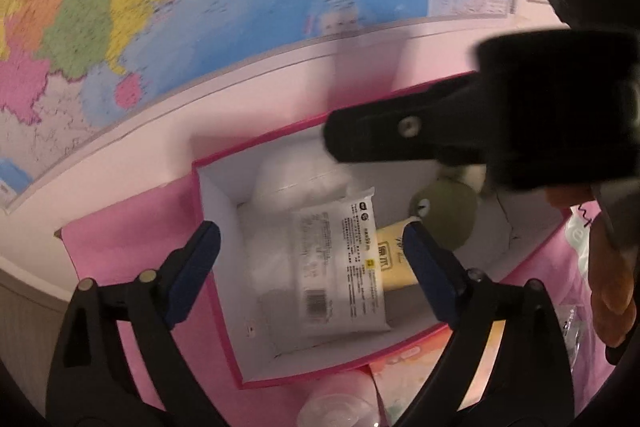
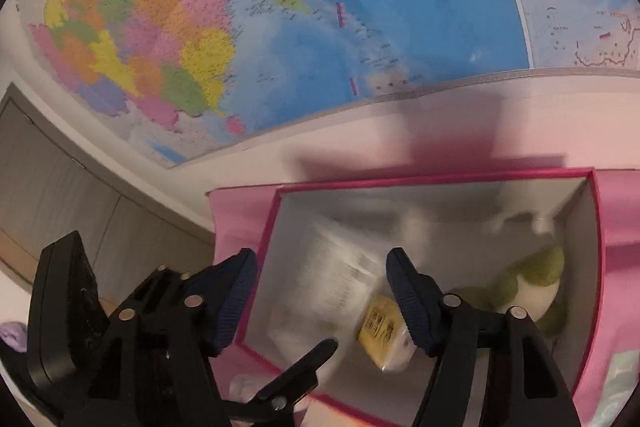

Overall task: Organize soft objects
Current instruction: 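Lift the white wet-wipe packet and lower it into the pink box, then open the right gripper and withdraw it from the pink box, then move the right gripper down to the black cloth on the table, then close the right gripper on the black cloth and lift it, then carry the black cloth with the right gripper over the pink box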

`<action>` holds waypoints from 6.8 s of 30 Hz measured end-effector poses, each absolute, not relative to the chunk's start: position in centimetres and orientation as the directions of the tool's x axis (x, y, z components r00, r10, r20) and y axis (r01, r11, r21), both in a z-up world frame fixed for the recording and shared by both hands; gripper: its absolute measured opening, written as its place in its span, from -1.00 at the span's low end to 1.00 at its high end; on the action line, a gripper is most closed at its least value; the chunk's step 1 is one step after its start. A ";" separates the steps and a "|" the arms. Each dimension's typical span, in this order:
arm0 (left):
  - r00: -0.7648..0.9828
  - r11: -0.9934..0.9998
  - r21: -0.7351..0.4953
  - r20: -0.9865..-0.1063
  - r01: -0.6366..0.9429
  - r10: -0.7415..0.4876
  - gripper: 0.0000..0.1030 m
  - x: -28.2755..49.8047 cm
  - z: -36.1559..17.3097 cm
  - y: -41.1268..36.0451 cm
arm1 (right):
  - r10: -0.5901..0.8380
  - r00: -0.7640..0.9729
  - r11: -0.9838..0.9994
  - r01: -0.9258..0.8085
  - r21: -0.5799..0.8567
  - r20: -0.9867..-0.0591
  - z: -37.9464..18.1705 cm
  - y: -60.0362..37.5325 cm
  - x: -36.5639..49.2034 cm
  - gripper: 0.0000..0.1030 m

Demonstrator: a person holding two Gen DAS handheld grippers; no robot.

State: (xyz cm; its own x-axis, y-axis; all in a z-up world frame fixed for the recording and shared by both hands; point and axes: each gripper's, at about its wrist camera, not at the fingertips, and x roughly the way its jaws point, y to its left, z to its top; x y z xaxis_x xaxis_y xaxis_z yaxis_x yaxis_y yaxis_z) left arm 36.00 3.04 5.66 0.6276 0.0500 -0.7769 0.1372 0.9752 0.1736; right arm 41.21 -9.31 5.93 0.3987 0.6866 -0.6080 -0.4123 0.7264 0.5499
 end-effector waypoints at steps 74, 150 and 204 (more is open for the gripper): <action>0.773 1.000 0.019 -0.634 -0.016 0.025 1.00 8.7 -1.0 5.6 | 0.682 0.386 0.718 -0.517 0.466 -0.621 -4.2 -10.9 16.0 0.36; 0.754 0.996 0.057 -0.656 0.063 -0.011 -0.12 7.2 0.8 3.7 | 0.715 0.381 0.677 -0.586 0.445 -0.587 -1.6 -10.5 13.5 -0.82; 0.788 0.985 -0.069 -0.591 0.160 -0.170 -0.63 7.1 4.0 4.4 | 0.764 0.344 0.627 -0.595 0.503 -0.546 -0.6 -8.5 15.1 -0.95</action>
State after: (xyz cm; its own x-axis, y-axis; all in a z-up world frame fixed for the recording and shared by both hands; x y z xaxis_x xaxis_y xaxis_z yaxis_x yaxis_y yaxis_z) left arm 7.12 4.39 3.98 0.7884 -0.1700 -0.5912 0.1603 0.9846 -0.0693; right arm 15.05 -8.45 -0.57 0.3438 0.7642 -0.5457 -0.5952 0.6268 0.5029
